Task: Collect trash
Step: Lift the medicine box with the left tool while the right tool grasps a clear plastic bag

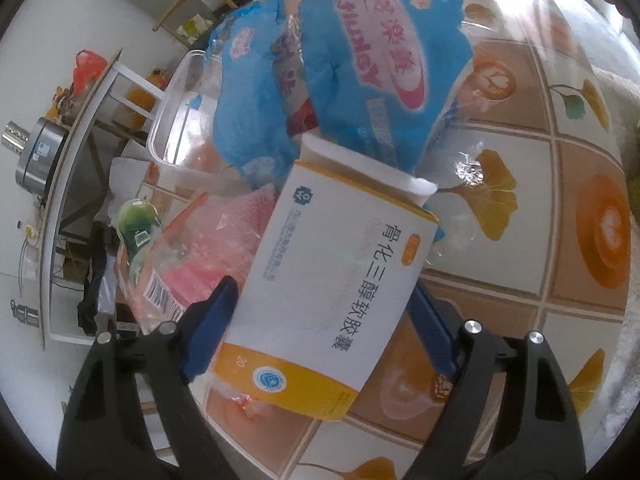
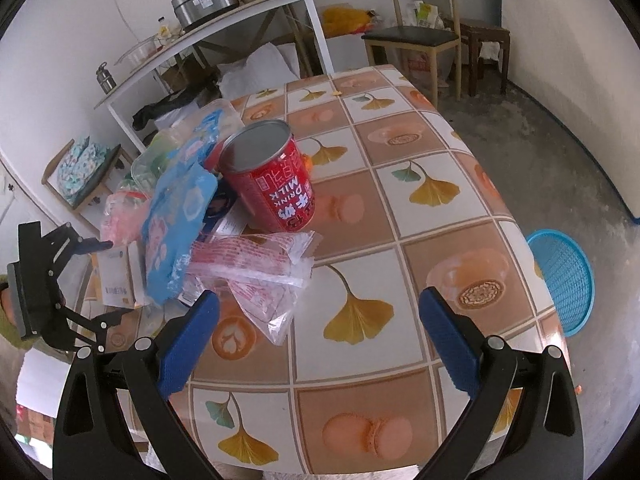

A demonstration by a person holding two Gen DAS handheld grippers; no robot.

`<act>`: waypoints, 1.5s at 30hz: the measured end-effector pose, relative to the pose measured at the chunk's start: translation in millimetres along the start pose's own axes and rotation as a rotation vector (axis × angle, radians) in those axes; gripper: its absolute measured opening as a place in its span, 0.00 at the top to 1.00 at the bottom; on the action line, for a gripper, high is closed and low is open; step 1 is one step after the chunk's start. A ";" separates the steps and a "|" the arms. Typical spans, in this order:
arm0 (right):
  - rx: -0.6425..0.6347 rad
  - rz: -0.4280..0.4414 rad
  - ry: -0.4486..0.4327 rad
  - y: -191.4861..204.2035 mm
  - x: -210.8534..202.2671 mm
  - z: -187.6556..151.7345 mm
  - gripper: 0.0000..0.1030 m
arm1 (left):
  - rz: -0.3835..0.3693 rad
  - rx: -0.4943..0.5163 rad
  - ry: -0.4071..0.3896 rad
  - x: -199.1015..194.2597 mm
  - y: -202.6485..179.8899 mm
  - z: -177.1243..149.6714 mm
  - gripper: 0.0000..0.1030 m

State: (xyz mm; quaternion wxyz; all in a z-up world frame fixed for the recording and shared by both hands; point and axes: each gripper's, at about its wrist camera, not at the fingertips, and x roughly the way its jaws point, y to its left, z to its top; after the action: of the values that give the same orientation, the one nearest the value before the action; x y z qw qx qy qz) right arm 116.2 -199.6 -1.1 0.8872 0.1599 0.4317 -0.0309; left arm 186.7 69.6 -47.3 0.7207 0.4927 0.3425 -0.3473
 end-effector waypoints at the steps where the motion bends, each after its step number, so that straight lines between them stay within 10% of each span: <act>1: 0.002 0.001 -0.002 -0.8 -0.4 -0.3 0.06 | -0.006 -0.008 -0.001 -2.7 -0.3 -1.4 0.23; 13: 0.020 0.022 -0.045 -12.8 -18.3 -5.9 0.06 | -0.016 -0.187 -0.028 -63.7 -13.1 -5.5 0.23; 21: 0.046 0.028 -0.066 -27.8 -27.5 -12.2 0.06 | -0.171 -0.809 0.050 -81.4 1.2 -38.2 0.23; 29: 0.030 0.038 -0.060 -29.7 -31.5 -16.9 0.06 | -0.169 -1.319 0.138 -64.6 -15.7 -96.8 0.23; 45: -0.191 0.126 -0.048 3.9 -35.6 -12.8 0.06 | -0.083 -1.305 0.156 -59.4 -31.6 -94.4 0.20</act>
State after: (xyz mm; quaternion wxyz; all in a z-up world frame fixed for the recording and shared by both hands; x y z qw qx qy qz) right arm 85.1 -194.9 20.1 0.9086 0.1007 0.4006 0.0621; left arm 114.8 160.1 -38.9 0.8304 -0.0353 0.5528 -0.0592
